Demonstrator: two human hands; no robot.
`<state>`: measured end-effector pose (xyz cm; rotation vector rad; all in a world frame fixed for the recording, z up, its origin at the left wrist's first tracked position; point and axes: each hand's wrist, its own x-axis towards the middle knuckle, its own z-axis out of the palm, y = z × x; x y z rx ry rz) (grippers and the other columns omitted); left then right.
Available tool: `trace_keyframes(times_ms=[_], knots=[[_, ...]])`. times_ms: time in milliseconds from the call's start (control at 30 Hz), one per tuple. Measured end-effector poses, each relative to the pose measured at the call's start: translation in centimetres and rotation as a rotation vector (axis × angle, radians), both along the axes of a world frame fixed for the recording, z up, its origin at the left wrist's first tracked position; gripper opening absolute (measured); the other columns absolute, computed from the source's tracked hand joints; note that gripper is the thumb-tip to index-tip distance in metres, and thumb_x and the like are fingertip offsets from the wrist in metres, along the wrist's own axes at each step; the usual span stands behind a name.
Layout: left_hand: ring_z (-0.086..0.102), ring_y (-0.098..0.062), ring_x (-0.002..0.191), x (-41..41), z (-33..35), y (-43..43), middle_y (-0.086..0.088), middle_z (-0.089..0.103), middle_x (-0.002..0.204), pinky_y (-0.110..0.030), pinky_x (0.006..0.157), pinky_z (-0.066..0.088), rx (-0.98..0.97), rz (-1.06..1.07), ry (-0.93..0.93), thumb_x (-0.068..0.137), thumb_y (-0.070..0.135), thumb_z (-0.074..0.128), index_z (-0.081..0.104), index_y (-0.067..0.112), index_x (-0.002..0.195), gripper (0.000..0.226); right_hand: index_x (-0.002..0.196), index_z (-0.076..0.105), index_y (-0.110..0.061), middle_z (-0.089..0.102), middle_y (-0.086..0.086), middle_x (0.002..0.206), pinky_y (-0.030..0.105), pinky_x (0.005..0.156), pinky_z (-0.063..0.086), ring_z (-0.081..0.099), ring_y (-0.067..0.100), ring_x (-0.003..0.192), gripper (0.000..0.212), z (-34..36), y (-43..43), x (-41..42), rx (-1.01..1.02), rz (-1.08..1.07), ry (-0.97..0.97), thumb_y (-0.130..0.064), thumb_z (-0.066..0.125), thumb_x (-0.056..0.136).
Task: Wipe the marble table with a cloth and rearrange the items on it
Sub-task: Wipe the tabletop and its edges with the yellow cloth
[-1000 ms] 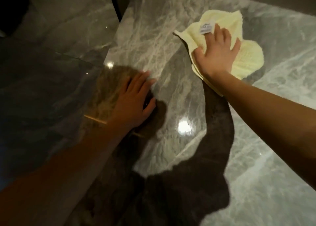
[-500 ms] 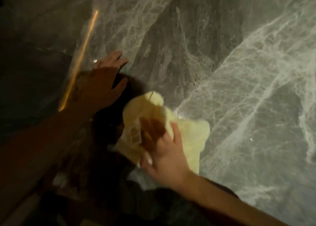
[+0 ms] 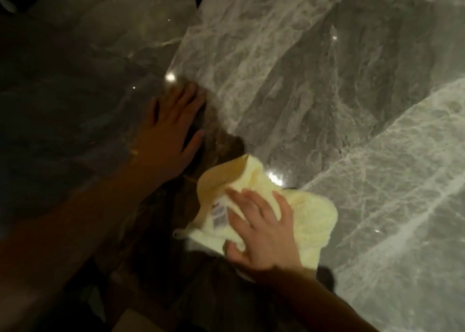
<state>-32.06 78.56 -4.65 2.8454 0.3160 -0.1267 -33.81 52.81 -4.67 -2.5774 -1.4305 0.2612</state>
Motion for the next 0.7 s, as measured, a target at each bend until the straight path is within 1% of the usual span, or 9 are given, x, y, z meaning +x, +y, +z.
trace_keyframes(times_ms=[67, 167, 233, 367, 467, 533, 600, 700], knots=[[0.011, -0.014, 0.147, -0.4, 0.0, -0.1, 0.001, 0.019, 0.158, -0.051, 0.117, 0.006, -0.003, 0.020, -0.022, 0.093, 0.045, 0.031, 0.023, 0.024, 0.148, 0.059, 0.119, 0.054, -0.029, 0.043, -0.002, 0.147, 0.050, 0.110, 0.015, 0.037, 0.022, 0.132, 0.050, 0.4, 1.7, 2.7, 0.009, -0.048, 0.021, -0.049, 0.054, 0.074], [0.017, -0.015, 0.146, -0.4, -0.2, 0.1, 0.001, 0.024, 0.157, -0.048, 0.117, 0.006, -0.008, 0.024, -0.042, 0.093, 0.044, 0.031, 0.030, 0.024, 0.146, 0.056, 0.127, 0.055, -0.027, 0.044, -0.001, 0.147, 0.049, 0.109, 0.016, 0.035, 0.023, 0.134, 0.052, 0.5, 4.7, 7.7, 0.018, -0.092, -0.003, -0.049, 0.050, 0.079], [0.017, -0.015, 0.146, -0.4, -0.3, 0.2, 0.001, 0.024, 0.157, -0.046, 0.116, 0.006, -0.016, 0.025, -0.043, 0.095, 0.045, 0.030, 0.031, 0.024, 0.145, 0.054, 0.132, 0.051, -0.028, 0.040, 0.000, 0.150, 0.049, 0.109, 0.014, 0.031, 0.024, 0.135, 0.055, 0.2, 7.1, 11.6, 0.016, -0.118, -0.023, -0.049, 0.046, 0.081], [0.024, -0.018, 0.143, 0.0, 0.0, 0.1, -0.001, 0.029, 0.154, -0.049, 0.113, 0.017, 0.087, 0.004, -0.010, 0.090, 0.039, 0.039, 0.034, 0.022, 0.144, 0.056, 0.141, 0.040, -0.028, 0.028, -0.002, 0.156, 0.052, 0.110, 0.012, 0.024, 0.024, 0.141, 0.056, -0.2, 12.8, 20.3, 0.016, -0.243, -0.045, -0.048, 0.037, 0.089], [0.021, -0.017, 0.144, 0.0, 0.1, 0.1, 0.000, 0.027, 0.155, -0.052, 0.112, 0.020, 0.052, 0.010, 0.031, 0.090, 0.040, 0.038, 0.033, 0.022, 0.145, 0.058, 0.142, 0.038, -0.027, 0.024, -0.001, 0.157, 0.055, 0.111, 0.011, 0.021, 0.025, 0.143, 0.054, -0.2, 16.7, 27.1, 0.035, -0.344, -0.072, -0.048, 0.036, 0.092], [0.018, -0.017, 0.146, 0.0, 0.3, 0.2, 0.001, 0.025, 0.156, -0.052, 0.113, 0.018, 0.026, 0.009, 0.043, 0.091, 0.040, 0.038, 0.032, 0.022, 0.146, 0.057, 0.142, 0.037, -0.026, 0.024, 0.000, 0.157, 0.056, 0.111, 0.011, 0.020, 0.025, 0.143, 0.055, -0.2, 18.7, 30.6, 0.042, -0.377, -0.101, -0.048, 0.034, 0.092], [0.015, -0.016, 0.146, 0.0, 0.4, 0.3, 0.001, 0.023, 0.157, -0.051, 0.115, 0.015, 0.015, 0.005, 0.058, 0.092, 0.041, 0.038, 0.030, 0.023, 0.146, 0.057, 0.143, 0.035, -0.025, 0.024, 0.002, 0.157, 0.056, 0.112, 0.011, 0.020, 0.026, 0.144, 0.056, -0.2, 19.9, 32.8, 0.026, -0.372, -0.133, -0.047, 0.031, 0.092], [0.016, -0.018, 0.146, 0.1, 0.4, 0.1, 0.000, 0.023, 0.157, -0.053, 0.114, 0.020, 0.029, -0.004, 0.067, 0.092, 0.040, 0.037, 0.029, 0.022, 0.147, 0.058, 0.145, 0.033, -0.023, 0.022, 0.004, 0.158, 0.058, 0.112, 0.010, 0.018, 0.027, 0.145, 0.058, -0.2, 20.0, 33.1, -0.009, -0.320, -0.167, -0.046, 0.028, 0.092]])
